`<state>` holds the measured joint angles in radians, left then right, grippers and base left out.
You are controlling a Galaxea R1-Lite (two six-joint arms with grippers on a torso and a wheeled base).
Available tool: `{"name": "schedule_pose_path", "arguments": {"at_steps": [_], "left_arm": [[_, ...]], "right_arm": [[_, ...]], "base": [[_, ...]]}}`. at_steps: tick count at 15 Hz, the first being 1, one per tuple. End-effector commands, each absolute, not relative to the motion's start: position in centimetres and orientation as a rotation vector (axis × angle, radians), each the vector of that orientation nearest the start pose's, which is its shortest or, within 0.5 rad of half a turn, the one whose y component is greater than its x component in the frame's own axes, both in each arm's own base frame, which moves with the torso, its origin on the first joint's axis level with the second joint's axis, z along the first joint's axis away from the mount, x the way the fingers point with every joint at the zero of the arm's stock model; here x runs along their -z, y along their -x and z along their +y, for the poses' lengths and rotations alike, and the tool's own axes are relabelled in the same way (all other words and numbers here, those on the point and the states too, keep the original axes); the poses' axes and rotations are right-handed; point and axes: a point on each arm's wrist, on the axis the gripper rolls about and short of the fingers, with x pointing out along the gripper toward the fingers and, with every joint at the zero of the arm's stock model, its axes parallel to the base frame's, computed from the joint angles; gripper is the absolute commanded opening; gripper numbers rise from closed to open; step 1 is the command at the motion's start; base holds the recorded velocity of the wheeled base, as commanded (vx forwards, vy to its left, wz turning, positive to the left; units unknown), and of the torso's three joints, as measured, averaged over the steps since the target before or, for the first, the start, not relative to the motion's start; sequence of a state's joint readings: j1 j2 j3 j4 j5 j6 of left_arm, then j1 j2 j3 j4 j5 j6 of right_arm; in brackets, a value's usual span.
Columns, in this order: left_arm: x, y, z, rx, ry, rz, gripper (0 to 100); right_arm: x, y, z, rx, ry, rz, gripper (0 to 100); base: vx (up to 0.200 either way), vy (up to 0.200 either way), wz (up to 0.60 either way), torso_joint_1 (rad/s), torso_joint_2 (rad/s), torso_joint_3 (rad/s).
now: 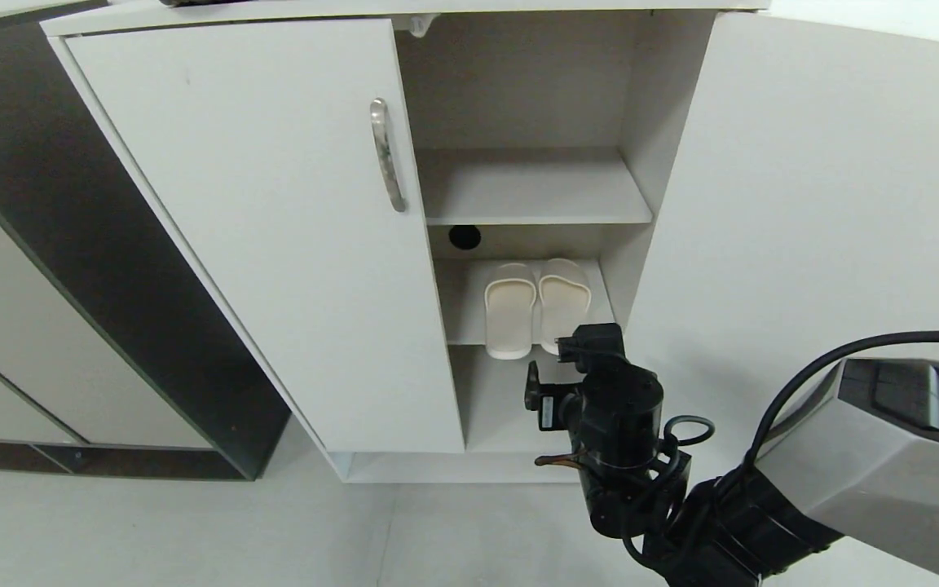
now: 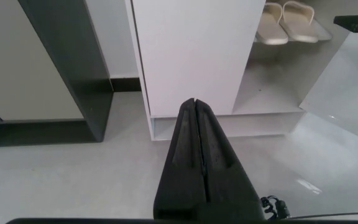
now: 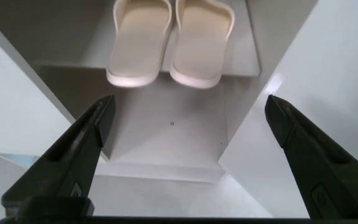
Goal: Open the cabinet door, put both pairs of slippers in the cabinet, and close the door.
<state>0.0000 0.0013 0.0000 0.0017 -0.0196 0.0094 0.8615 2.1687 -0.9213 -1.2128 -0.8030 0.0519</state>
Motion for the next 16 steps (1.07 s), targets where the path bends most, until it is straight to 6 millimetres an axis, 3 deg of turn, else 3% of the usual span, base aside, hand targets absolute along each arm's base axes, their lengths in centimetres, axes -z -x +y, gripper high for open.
{"name": "schedule_pose_path", "arguments": {"at_steps": [1,10,13,16], "left_arm": [[-7.5,2.3,0.0,0.018,-0.009,0.003,0],[-7.5,2.3,0.0,0.022,-0.034,0.003,0],[-7.5,2.3,0.0,0.022,-0.034,0.003,0],[-7.5,2.3,0.0,0.022,-0.034,0.003,0]], "right_arm": [[-10.3,-26.7,28.6,-0.056,-0.026,0.025,100],[-9.2,-26.6,27.8,-0.051,0.010,0.058,100],[-9.1,-26.6,27.8,-0.049,0.014,0.061,100],[-9.1,-26.6,27.7,-0.049,0.016,0.063,100]], "base": [[0.000,0.000,0.00,-0.002,0.00,0.193],[0.000,0.000,0.00,0.003,0.00,0.201],[0.000,0.000,0.00,0.002,0.00,0.035],[0.000,0.200,0.00,-0.002,0.00,0.015]]}}
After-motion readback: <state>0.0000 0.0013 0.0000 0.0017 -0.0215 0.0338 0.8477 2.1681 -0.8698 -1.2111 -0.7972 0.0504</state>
